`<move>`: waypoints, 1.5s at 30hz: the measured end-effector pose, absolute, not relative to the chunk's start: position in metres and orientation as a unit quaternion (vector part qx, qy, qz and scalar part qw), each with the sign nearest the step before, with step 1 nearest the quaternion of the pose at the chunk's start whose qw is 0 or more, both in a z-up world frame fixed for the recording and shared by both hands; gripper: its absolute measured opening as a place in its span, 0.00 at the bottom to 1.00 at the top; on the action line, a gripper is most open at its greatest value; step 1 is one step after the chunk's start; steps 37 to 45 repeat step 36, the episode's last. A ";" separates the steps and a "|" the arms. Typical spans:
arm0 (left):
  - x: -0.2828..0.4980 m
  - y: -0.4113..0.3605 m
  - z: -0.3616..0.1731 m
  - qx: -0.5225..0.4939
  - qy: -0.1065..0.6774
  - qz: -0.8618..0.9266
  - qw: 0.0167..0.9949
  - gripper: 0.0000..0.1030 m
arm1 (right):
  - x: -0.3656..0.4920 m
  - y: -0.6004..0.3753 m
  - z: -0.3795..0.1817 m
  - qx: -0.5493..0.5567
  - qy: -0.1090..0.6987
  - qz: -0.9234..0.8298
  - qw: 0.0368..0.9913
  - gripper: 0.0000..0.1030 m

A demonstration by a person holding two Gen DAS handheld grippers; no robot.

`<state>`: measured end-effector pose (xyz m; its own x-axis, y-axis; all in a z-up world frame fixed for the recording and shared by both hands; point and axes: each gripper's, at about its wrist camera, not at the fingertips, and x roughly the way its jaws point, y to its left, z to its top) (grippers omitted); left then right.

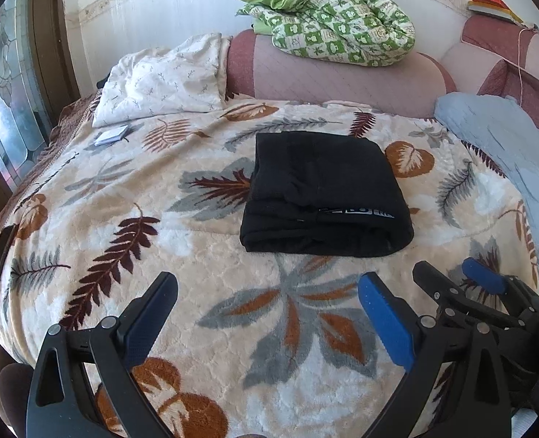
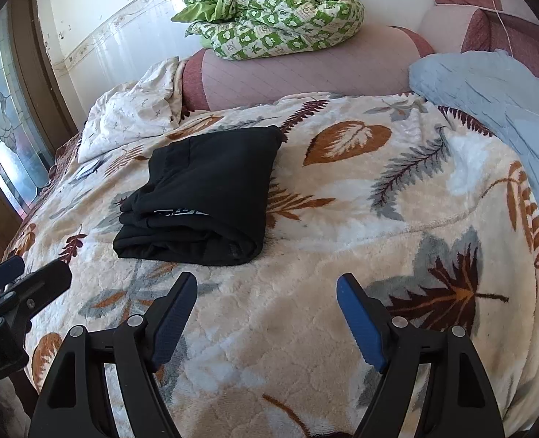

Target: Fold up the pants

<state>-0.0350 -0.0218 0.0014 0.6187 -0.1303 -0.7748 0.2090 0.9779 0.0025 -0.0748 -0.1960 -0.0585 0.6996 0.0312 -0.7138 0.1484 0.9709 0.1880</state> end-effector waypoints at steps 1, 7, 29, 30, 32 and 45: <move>-0.035 -0.023 0.000 0.050 0.427 -0.095 0.898 0.96 | -0.075 -0.196 -0.059 0.114 0.386 -0.031 0.915 0.81; -0.040 -0.029 0.002 0.065 0.417 -0.104 0.901 0.96 | -0.074 -0.193 -0.059 0.108 0.389 -0.029 0.914 0.82; -0.031 -0.021 -0.012 0.061 0.446 -0.101 0.887 0.96 | -0.073 -0.177 -0.065 0.070 0.396 -0.031 0.915 0.82; -0.031 -0.020 -0.012 0.061 0.446 -0.101 0.887 0.96 | -0.073 -0.178 -0.065 0.072 0.396 -0.031 0.915 0.82; -0.031 -0.021 -0.013 0.061 0.447 -0.099 0.887 0.96 | -0.073 -0.179 -0.065 0.072 0.395 -0.035 0.915 0.82; -0.030 -0.019 -0.014 0.055 0.455 -0.104 0.883 0.96 | -0.072 -0.184 -0.066 0.078 0.397 -0.047 0.913 0.82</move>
